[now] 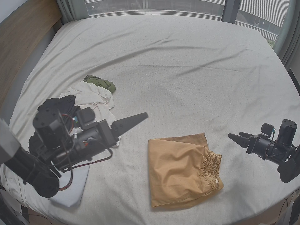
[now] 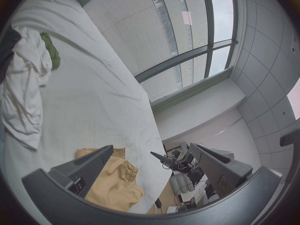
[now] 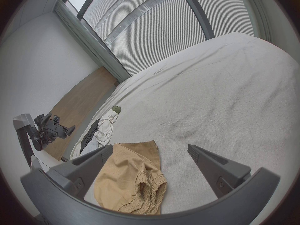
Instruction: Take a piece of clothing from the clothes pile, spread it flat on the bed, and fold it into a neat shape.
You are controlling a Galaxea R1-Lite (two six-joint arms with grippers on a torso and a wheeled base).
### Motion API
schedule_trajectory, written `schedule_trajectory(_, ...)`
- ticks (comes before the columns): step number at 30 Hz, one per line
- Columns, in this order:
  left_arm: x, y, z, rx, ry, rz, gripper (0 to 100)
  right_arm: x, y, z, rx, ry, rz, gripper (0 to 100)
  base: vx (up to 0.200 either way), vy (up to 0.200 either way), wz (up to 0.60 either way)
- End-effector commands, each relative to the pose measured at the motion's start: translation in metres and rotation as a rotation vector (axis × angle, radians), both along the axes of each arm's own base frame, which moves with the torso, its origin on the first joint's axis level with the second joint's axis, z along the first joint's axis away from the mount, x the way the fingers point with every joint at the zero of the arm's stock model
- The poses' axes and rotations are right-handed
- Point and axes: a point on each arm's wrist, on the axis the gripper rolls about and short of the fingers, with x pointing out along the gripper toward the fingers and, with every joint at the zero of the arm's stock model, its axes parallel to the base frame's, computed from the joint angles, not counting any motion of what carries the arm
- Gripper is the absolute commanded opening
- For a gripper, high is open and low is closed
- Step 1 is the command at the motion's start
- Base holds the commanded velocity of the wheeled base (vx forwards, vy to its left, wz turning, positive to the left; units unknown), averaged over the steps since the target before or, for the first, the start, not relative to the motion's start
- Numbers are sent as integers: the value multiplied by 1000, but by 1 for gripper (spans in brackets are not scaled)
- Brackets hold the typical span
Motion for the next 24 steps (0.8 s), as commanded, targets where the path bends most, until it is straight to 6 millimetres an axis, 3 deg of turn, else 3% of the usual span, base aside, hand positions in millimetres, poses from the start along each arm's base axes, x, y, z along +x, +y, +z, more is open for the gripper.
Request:
schedule_trajectory(1,-16,35,18,-15,-73,54,100,-1,1,-1,-1,2,1,100,0,0,0)
schedule_trajectory(9,-16,54,10,51,-94,124,100,-1,0,-4,0,19,2,100,0,0,0)
schedule_trajectory(13,-21,62,2,121,-127,155,100,-3,2,-15,-4,70,9,100,0,0,0)
schedule_trajectory(24,-21,71,-57,500,-222,158,100,-14,7,-35,-26,170,39,100,0,0,0)
